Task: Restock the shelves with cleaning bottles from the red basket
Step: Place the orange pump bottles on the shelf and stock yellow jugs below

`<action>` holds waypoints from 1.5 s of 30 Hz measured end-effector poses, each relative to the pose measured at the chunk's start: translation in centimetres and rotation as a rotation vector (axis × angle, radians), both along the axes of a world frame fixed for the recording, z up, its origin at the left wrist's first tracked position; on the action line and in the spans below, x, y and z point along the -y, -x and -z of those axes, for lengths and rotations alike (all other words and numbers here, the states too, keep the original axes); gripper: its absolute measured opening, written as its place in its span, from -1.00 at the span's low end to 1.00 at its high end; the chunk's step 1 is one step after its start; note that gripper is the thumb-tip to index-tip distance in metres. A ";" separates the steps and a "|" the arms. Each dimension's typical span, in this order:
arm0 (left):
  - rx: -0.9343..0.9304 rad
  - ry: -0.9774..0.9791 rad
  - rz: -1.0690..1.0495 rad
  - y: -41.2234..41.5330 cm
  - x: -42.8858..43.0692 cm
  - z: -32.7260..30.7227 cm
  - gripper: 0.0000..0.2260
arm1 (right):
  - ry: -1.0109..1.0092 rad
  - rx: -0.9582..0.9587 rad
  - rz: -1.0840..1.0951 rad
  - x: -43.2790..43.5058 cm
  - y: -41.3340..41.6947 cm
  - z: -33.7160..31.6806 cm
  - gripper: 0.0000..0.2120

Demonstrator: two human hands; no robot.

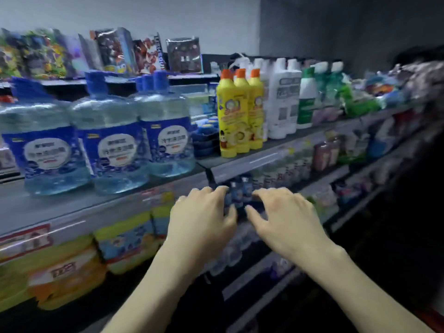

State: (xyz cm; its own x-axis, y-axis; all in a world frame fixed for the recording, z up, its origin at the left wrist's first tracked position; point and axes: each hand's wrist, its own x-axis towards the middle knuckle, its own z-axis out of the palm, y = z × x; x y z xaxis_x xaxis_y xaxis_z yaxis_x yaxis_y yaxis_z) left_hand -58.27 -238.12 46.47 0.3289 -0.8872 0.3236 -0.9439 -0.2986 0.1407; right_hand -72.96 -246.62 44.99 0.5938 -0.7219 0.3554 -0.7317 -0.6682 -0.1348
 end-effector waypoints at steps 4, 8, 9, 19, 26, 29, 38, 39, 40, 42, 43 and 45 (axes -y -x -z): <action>-0.064 -0.124 0.138 6.8 7.9 4.6 -0.68 | -0.068 -0.030 0.195 4.6 7.5 4.3 -0.56; -0.077 -0.200 0.263 13.2 14.1 8.7 -0.69 | -0.113 -0.061 0.384 8.4 14.4 8.2 -0.58; -0.077 -0.223 0.306 15.2 16.1 9.9 -0.70 | -0.133 -0.062 0.436 9.5 16.5 9.4 -0.58; -0.162 -0.441 0.613 26.4 28.0 19.4 -0.53 | -0.320 -0.101 0.750 16.6 28.0 18.5 -0.60; -0.095 -0.603 0.795 32.9 35.1 25.2 -0.57 | -0.488 -0.145 0.938 20.1 33.7 24.0 -0.59; -0.074 -0.668 0.840 35.6 37.1 27.6 -0.60 | -0.565 -0.158 0.987 20.7 36.3 26.1 -0.61; -0.031 -0.877 0.823 45.3 43.3 35.3 -0.63 | -0.809 -0.134 1.001 24.4 46.0 33.7 -0.62; -0.021 -0.895 0.814 46.7 43.9 36.1 -0.63 | -0.830 -0.145 0.987 25.0 47.3 34.5 -0.60; -0.017 -0.919 0.807 48.0 44.5 36.9 -0.62 | -0.856 -0.155 0.969 25.6 48.7 35.2 -0.59; -0.013 -0.967 0.786 50.3 45.5 38.0 -0.61 | -0.899 -0.181 0.930 26.8 50.9 36.6 -0.59; -0.009 -0.990 0.775 51.4 45.9 38.6 -0.62 | -0.922 -0.193 0.909 27.5 51.8 37.2 -0.60; -0.008 -1.030 0.765 53.4 47.0 39.8 -0.66 | -0.971 -0.212 0.870 29.2 53.6 38.5 -0.60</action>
State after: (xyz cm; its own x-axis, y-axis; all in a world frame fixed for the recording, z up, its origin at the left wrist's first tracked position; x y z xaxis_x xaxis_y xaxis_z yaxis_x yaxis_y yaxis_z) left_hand -111.66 -285.12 6.65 -0.3747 -0.6888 -0.6207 -0.9226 0.3432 0.1761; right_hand -126.58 -275.83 6.53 -0.2107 -0.8001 -0.5616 -0.9363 0.3304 -0.1194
